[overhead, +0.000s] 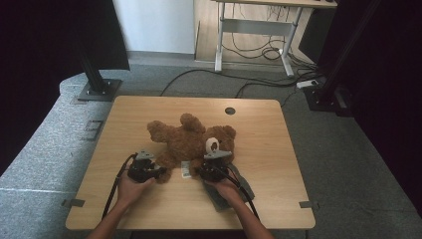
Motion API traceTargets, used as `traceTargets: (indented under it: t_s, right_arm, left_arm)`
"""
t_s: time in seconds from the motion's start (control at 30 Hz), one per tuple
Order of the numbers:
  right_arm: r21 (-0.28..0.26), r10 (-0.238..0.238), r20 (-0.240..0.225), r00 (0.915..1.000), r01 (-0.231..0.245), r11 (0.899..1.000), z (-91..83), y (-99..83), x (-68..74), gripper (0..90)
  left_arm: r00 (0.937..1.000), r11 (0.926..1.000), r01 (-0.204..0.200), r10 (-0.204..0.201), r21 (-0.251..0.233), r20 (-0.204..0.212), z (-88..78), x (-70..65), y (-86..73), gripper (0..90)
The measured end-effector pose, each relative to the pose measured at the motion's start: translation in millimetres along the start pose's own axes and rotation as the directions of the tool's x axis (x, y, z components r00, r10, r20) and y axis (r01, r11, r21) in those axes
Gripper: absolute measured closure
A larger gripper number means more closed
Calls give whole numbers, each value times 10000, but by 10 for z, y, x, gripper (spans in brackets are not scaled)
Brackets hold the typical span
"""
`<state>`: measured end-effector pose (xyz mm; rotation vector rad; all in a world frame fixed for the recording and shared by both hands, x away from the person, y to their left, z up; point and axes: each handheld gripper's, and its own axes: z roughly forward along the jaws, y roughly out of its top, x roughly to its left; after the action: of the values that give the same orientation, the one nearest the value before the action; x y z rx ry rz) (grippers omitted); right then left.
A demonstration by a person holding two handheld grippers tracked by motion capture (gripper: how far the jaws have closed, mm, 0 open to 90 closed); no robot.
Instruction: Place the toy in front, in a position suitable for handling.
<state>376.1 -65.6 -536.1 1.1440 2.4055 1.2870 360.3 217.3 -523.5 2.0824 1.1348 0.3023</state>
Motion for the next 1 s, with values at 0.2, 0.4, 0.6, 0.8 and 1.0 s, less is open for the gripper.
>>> traceTargets:
  t_s: [0.2, 0.4, 0.6, 0.8, 1.0]
  right_arm:
    - [-36, 76, -20, 10000, -76, 10000, -13, -17, 2, 727]
    - [-232, -67, -20, 10000, 66, 9997, -49, -10, 10, 564]
    - [-1291, 85, 435, 9990, -28, 9916, -298, 24, -10, 364]
    - [-1658, 413, 707, 9966, -291, 9857, -667, -78, -134, 333]
    - [-1551, 608, 1096, 9921, -433, 9869, -925, -298, -210, 313]
  left_arm:
    - [10000, 10000, -5, 5, 15, 5, -9, -10, -9, 612]
    - [9999, 9999, -13, 11, -110, -101, -5, -9, -18, 540]
    - [9993, 9991, -163, 150, -401, -340, -58, -4, -13, 313]
    - [9998, 9953, 32, -53, -971, -211, -187, 6, -9, 274]
    - [9994, 9928, 255, -279, -1167, -184, -221, 25, 0, 278]
